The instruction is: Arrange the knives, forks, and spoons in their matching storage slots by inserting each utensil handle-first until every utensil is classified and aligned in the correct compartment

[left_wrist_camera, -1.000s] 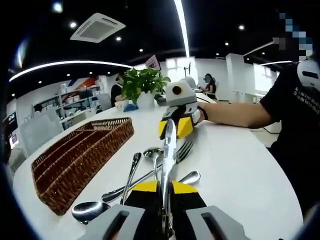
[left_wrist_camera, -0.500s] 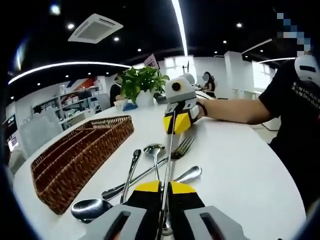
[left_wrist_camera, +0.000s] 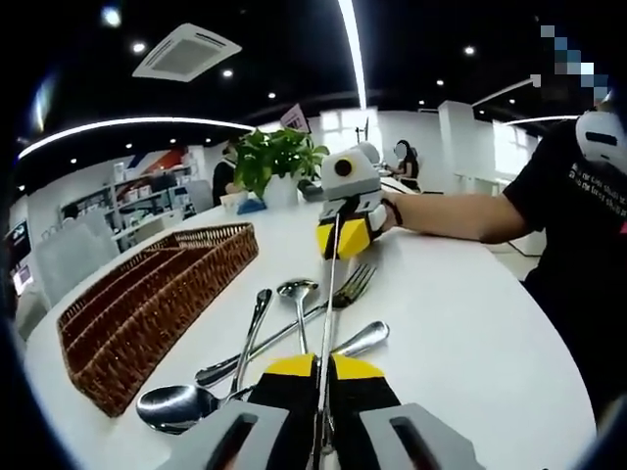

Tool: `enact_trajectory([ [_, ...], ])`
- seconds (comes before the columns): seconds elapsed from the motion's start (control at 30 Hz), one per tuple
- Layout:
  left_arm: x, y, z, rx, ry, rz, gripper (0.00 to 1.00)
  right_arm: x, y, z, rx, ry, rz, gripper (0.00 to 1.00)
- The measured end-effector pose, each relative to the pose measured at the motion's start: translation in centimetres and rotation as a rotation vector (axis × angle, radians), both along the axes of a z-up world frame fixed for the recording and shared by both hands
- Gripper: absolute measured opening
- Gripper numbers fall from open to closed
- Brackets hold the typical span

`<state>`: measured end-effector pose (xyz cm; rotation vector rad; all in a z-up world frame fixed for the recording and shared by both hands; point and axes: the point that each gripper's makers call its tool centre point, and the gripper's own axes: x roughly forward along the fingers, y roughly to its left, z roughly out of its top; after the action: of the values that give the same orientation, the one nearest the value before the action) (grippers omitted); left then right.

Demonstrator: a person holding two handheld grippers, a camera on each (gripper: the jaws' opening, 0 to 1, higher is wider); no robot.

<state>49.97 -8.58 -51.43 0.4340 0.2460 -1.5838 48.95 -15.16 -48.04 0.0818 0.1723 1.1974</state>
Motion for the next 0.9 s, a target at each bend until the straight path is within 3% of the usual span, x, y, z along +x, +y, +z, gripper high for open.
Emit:
enact_trajectory([
  [0.03, -0.2, 0.0, 0.0, 0.005, -0.005, -0.011, 0.02, 0.2, -0.1, 0.0, 0.002, 0.000, -0.010, 0.05],
  [0.07, -0.6, 0.0, 0.1, 0.021, -0.051, -0.027, 0.01, 0.2, -0.2, 0.1, 0.006, -0.001, -0.015, 0.05],
  [0.27, 0.0, 0.4, 0.4, 0.025, -0.092, -0.019, 0.01, 0.2, -0.2, -0.1, -0.005, -0.005, -0.022, 0.09],
  [0.5, 0.2, 0.6, 0.8, 0.048, -0.090, -0.019, 0.01, -0.5, -0.9, -0.2, -0.050, -0.029, -0.056, 0.20],
  [0.67, -0.1, 0.3, 0.5, 0.101, -0.100, -0.046, 0.01, -0.6, -1.9, -0.4, -0.090, -0.056, -0.097, 0.46],
  [0.9, 0.8, 0.1, 1.8, 0.106, -0.116, -0.047, 0.01, 0.5, -3.6, 0.5, -0.100, -0.097, -0.197, 0.81],
])
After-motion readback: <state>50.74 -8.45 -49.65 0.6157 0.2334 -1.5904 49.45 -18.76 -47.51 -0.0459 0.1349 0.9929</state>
